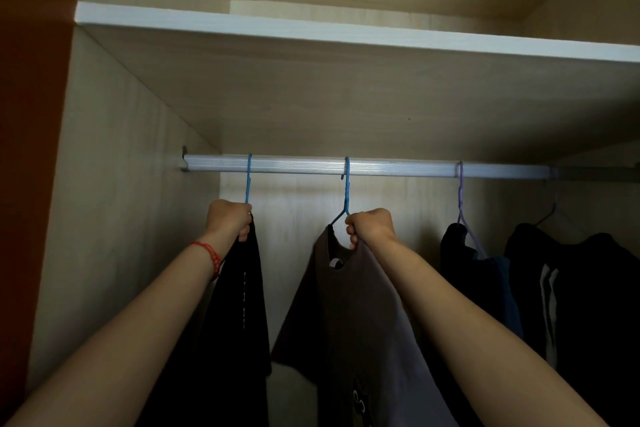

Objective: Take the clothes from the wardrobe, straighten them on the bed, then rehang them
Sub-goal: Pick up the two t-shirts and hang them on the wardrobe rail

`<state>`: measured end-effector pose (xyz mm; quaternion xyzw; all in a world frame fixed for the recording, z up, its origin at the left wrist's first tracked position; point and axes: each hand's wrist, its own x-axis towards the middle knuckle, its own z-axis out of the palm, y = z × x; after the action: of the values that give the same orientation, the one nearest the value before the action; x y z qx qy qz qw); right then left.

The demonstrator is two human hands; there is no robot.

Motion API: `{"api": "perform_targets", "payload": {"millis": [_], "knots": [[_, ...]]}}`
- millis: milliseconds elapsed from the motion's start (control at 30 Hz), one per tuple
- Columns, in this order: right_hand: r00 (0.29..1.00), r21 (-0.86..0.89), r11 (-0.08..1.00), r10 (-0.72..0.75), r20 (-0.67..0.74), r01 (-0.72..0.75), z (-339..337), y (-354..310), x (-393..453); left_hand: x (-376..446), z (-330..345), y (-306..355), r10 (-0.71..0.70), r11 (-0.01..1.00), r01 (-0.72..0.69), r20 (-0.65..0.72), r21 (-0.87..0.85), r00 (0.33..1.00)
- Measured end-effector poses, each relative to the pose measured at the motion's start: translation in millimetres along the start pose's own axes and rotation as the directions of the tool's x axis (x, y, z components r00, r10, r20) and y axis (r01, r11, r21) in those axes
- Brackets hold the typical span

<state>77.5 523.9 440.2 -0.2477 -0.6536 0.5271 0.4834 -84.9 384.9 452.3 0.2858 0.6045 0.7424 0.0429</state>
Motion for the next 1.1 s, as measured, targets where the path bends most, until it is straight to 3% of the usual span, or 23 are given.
{"api": "perform_targets", "payload": {"millis": [500,700,800,867,967,1033,1100], "knots": [[0.993,0.031,0.999,0.018,-0.118,-0.015,-27.9,0.0,-7.2,2.2,-3.9,-0.4,0.012,0.992,-0.009,-0.024,0.125,1.0],[0.992,0.05,0.997,0.056,-0.115,-0.05,-36.0,-2.7,-12.1,1.2,-4.6,-4.1,0.167,0.916,-0.127,-0.074,0.38,0.983],[0.996,0.008,0.998,0.06,-0.07,-0.06,-38.5,-5.8,-15.4,-12.1,0.8,1.4,0.294,0.753,-0.171,-0.092,0.635,0.951],[0.999,-0.05,0.998,0.042,-0.013,-0.043,-41.4,-9.3,-18.4,-25.9,10.4,8.1,0.395,0.607,-0.213,-0.057,0.766,0.917],[0.998,-0.305,0.95,-0.058,0.023,0.062,-49.9,-17.0,-21.8,-49.6,35.9,22.0,0.477,0.499,-0.309,0.041,0.809,0.878],[0.988,-0.473,0.869,-0.154,0.015,0.143,-62.3,-23.6,-24.2,-69.7,59.5,30.4,0.503,0.484,-0.406,0.134,0.775,0.854],[0.966,-0.634,0.751,-0.257,-0.022,0.186,-80.7,-30.2,-30.8,-83.3,84.4,33.8,0.486,0.538,-0.477,0.207,0.695,0.849]]}}
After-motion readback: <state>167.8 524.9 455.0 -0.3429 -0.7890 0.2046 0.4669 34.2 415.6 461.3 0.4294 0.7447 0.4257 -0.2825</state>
